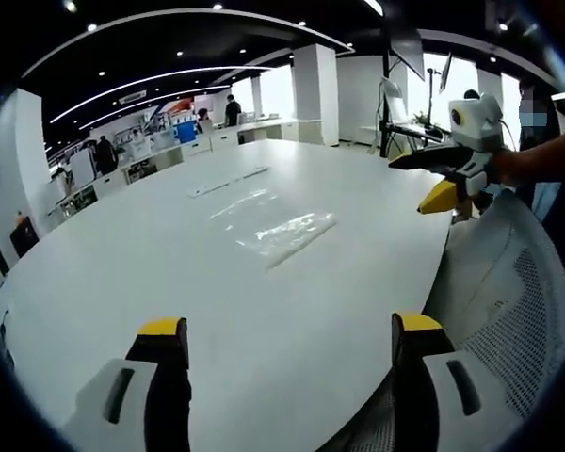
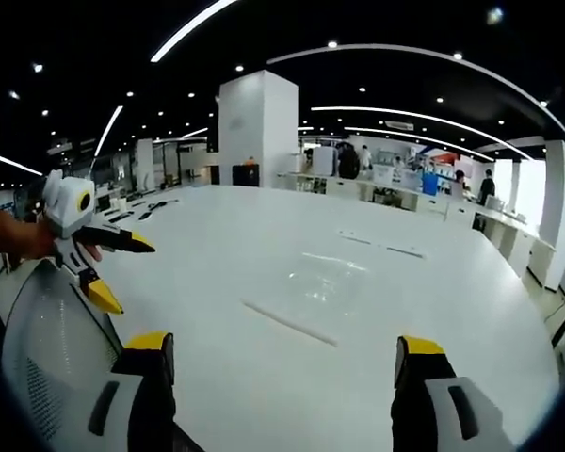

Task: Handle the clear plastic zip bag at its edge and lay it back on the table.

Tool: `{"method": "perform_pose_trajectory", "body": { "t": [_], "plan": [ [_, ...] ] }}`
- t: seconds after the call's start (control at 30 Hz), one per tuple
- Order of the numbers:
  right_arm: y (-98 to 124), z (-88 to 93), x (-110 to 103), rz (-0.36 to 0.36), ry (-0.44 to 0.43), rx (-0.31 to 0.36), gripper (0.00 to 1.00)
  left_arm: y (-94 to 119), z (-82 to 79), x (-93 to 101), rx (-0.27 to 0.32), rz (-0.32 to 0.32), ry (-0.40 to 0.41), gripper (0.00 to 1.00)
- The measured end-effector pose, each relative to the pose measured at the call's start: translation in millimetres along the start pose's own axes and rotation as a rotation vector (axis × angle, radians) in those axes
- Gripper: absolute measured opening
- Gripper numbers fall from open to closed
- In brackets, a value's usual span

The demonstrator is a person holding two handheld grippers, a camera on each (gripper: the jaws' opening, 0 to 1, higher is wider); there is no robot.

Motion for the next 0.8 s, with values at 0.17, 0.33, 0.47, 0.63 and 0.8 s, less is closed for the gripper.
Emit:
{"method": "perform_pose_trajectory", "body": {
  "t": [0.17, 0.33, 0.47, 0.63, 0.8],
  "plan": [
    [0.5, 0.9, -0.7, 0.0, -0.001, 0.001, 0.98, -1.2, 1.5, -1.8, -0.003, 0.003, -0.003, 0.87],
    [0.4, 1.8, 0.4, 0.003, -0.006, 0.001, 0.98, -0.7, 1.2, -3.5, -0.002, 0.0, -0.003, 0.87],
    [0.0, 1.7, 0.6, 0.003, -0.003, 0.003, 0.98, -0.5, 2.6, -5.5, 0.0, -0.002, 0.003, 0.87],
    [1.1, 1.8, -1.5, 0.002, 0.006, 0.005, 0.97, -1.1, 4.6, -5.0, -0.001, -0.004, 0.008, 0.86],
    [2.5, 1.5, -3.8, 0.0, 0.0, 0.001, 0.97, -1.7, 6.6, -4.5, -0.005, 0.0, 0.008, 0.86]
  ]
}}
Point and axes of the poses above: the point that each gripper's makers call its tool centre point, and the gripper's own axes: y roughly backward along the fingers, x roughly to its right, z roughly out of its underside, the point moved 4 cm from there along y, roughly backward along the fingers, and after that the axes turned 9 degrees about y, right-handed, at the moved point
